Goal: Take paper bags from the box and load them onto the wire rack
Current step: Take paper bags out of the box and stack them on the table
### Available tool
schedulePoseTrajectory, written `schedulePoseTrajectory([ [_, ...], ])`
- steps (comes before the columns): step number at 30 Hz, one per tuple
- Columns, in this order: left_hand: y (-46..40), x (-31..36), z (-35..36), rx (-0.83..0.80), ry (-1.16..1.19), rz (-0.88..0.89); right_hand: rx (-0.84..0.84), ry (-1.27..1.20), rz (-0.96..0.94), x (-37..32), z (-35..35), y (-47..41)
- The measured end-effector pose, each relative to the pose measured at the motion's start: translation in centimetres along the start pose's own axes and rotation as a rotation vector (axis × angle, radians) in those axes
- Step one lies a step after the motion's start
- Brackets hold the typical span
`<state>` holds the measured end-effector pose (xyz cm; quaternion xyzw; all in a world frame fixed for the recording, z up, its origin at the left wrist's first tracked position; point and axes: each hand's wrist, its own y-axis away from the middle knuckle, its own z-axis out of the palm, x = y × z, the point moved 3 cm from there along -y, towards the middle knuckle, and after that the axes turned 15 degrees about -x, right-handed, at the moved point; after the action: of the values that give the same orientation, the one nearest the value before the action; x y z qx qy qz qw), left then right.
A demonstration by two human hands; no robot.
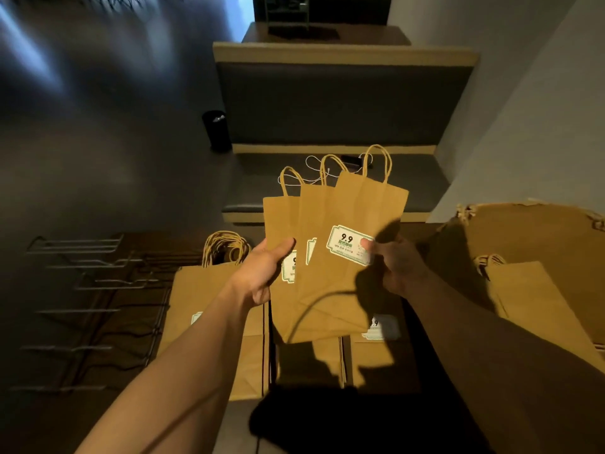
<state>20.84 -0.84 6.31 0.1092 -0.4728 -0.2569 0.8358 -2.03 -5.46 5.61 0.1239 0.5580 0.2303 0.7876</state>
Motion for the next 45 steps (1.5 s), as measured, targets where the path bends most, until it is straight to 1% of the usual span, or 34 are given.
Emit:
schedulePoseTrajectory([
  [3, -0.2, -0.3, -0.8, 0.023, -0.059, 0.028, -0.007, -0.029, 0.043, 0.7, 1.1, -0.1],
  [8, 0.4, 0.1, -2.6, 0.079, -0.060, 0.037, -0.025, 0.119, 0.107, 0.6, 1.2, 0.5],
  [10, 0.4, 0.0, -2.8, 0.078, -0.041, 0.022, -0.081, 0.165, 0.151, 0.8, 1.5, 0.7],
  [12, 0.2, -0.2, -2.0, 0.036, -0.044, 0.001, -0.181, 0.193, 0.190, 1.5, 2.9, 0.9],
  [13, -0.1, -0.4, -1.5, 0.019, -0.067, -0.008, -0.227, 0.202, 0.185, 1.8, 3.7, 0.8],
  [15, -0.2, -0.6, -0.7, 0.012, -0.163, -0.013, -0.258, 0.247, 0.121, 2.1, 5.1, 0.4],
  [18, -0.1, -0.7, -1.0, 0.039, -0.383, 0.033, -0.241, 0.338, 0.026, 2.0, 5.7, -0.1],
  [21, 0.0, -1.1, -1.6, 0.052, -0.500, 0.050, -0.219, 0.455, 0.035, 2.6, 5.8, -0.4],
  [25, -0.6, -3.0, -2.5, 0.053, -0.511, 0.063, -0.140, 0.482, -0.010, 3.6, 5.9, 0.1],
  [28, -1.0, -5.0, -3.4, 0.098, -0.486, 0.028, -0.132, 0.510, -0.025, 4.2, 5.6, 0.8],
  [31, -1.2, -6.6, -3.9, 0.137, -0.467, 0.003, -0.152, 0.532, 0.015, 5.4, 5.3, 0.5],
  [34, -1.5, -7.3, -4.1, 0.183, -0.422, 0.039, -0.114, 0.418, 0.094, 7.3, 4.3, -0.7],
  [36, -1.7, -7.5, -4.0, 0.191, -0.385, 0.065, -0.114, 0.458, 0.091, 7.7, 4.3, -0.7],
  [38, -1.9, -7.8, -3.9, 0.196, -0.373, 0.094, -0.057, 0.557, 0.086, 7.6, 4.1, -0.5],
  [42, -3.2, -7.7, -3.3, 0.179, -0.546, 0.142, -0.001, 0.548, 0.063, 7.3, 3.7, -1.3],
  [45, -3.8, -7.7, -3.2, 0.136, -0.566, 0.100, -0.011, 0.576, 0.125, 7.6, 3.4, -1.8],
])
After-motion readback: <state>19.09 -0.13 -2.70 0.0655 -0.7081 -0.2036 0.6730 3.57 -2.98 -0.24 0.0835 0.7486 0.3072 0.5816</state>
